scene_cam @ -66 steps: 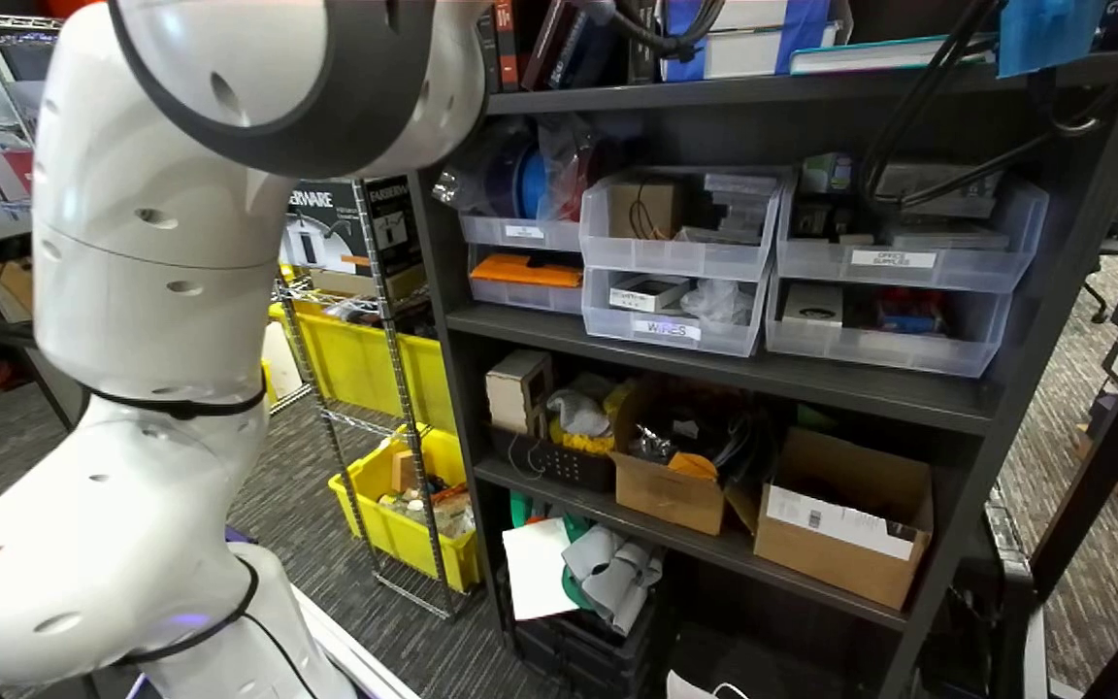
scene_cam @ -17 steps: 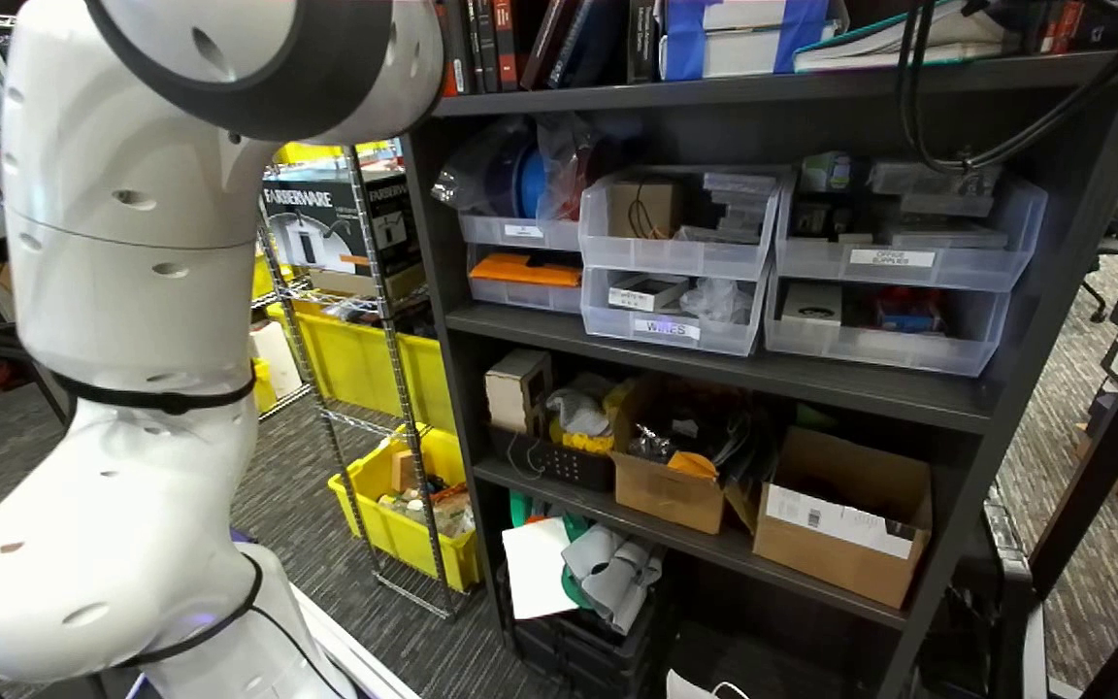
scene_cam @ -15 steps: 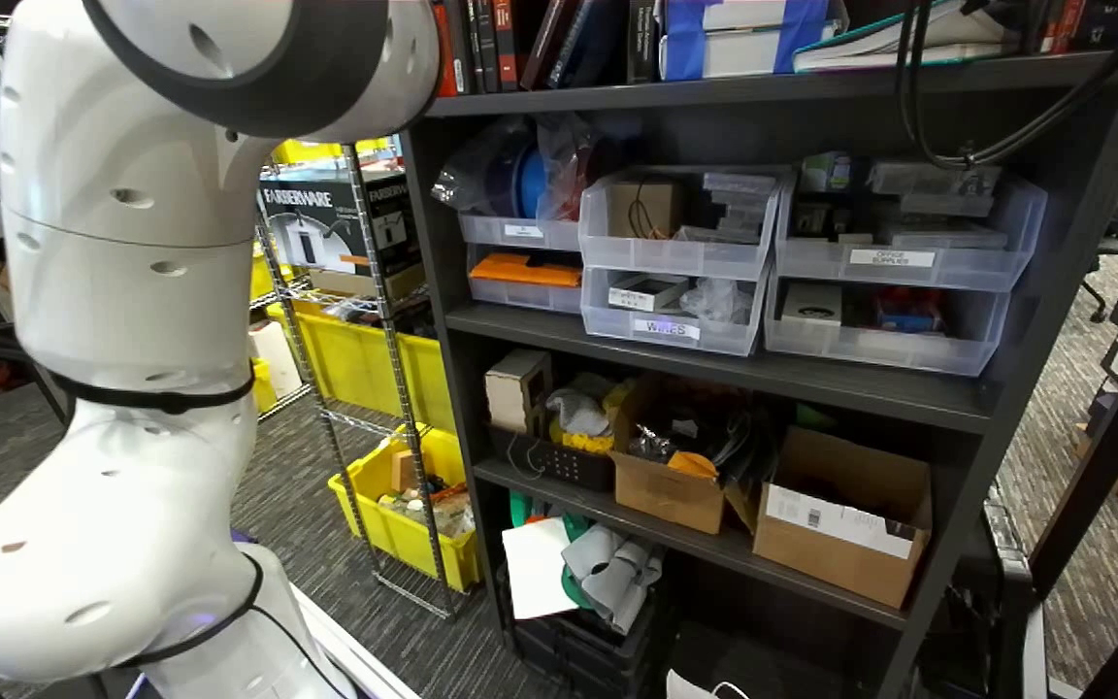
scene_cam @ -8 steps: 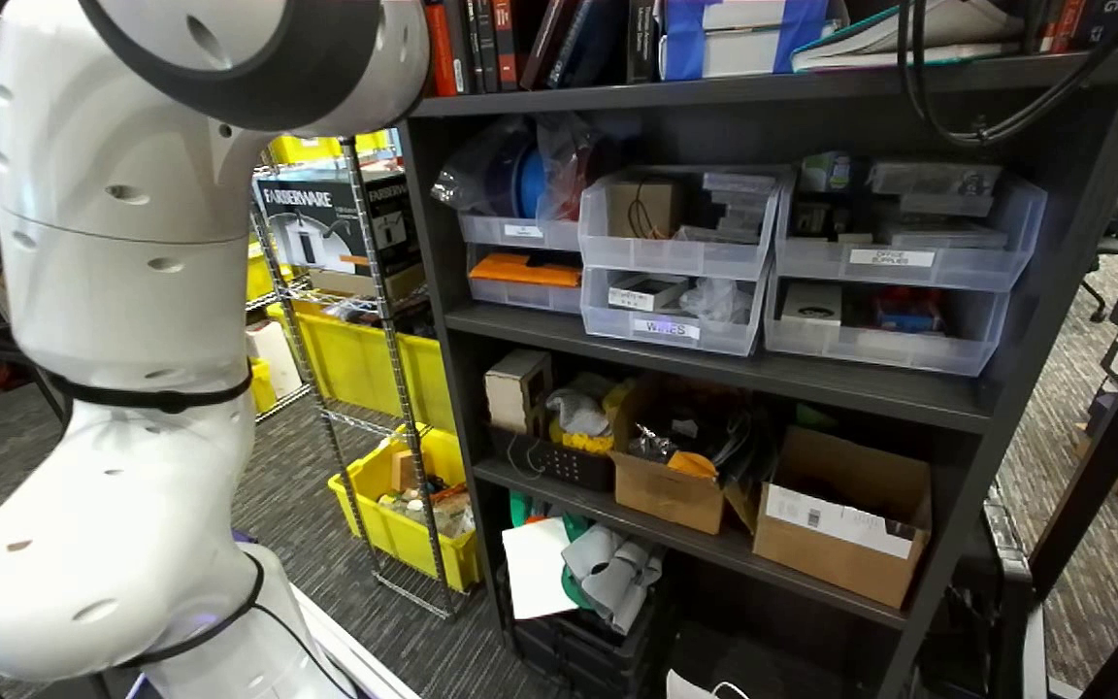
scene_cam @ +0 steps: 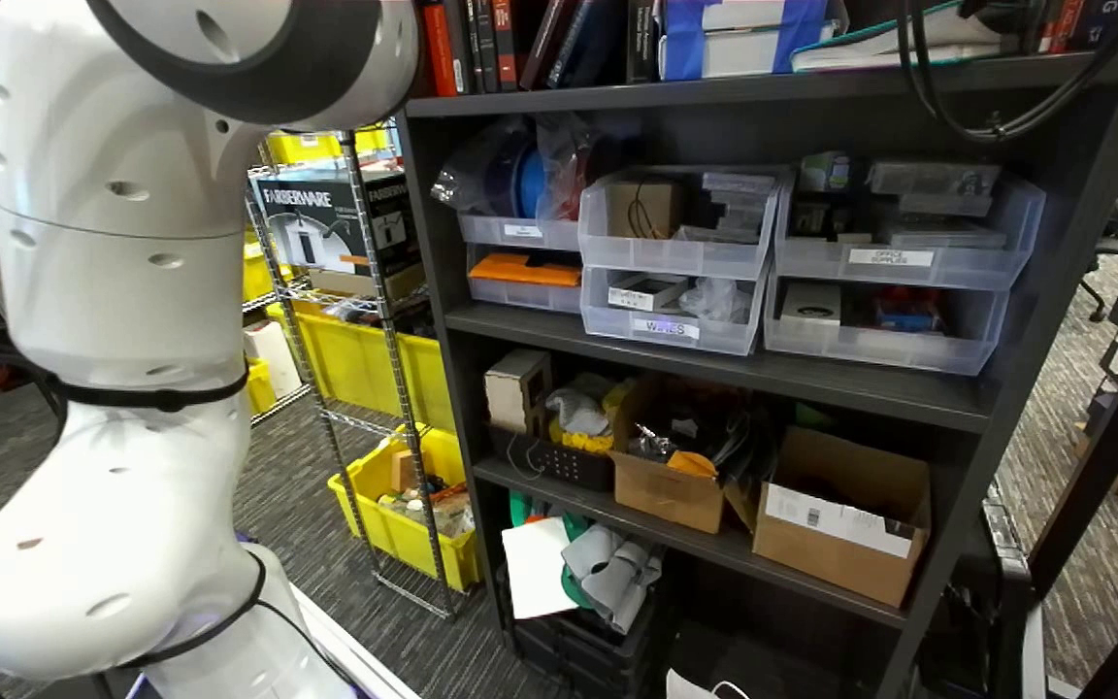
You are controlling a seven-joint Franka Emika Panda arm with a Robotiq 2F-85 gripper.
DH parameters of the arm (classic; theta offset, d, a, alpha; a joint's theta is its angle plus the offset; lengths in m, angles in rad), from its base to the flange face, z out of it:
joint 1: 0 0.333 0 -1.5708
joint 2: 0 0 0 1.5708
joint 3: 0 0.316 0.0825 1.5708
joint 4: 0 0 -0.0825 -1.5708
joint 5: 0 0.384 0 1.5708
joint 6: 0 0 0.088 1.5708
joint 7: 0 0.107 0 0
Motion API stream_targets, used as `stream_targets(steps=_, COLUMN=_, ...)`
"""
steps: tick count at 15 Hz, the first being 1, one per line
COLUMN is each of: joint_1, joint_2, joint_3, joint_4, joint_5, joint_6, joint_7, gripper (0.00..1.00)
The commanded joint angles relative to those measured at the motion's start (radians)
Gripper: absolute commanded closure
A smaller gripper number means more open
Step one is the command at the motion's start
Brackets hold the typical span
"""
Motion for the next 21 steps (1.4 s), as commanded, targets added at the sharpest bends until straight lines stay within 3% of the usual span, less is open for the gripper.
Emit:
stream_targets(steps=1, joint_1=0.059, joint_2=-0.031, joint_3=0.019, joint_4=-0.041, joint_5=-0.056, joint_6=0.010, joint_7=0.012, gripper=0.97)
stream_targets(steps=21, joint_1=0.078, joint_2=-0.082, joint_3=0.048, joint_4=-0.015, joint_5=-0.051, joint_6=0.032, joint_7=-0.015, gripper=0.97)
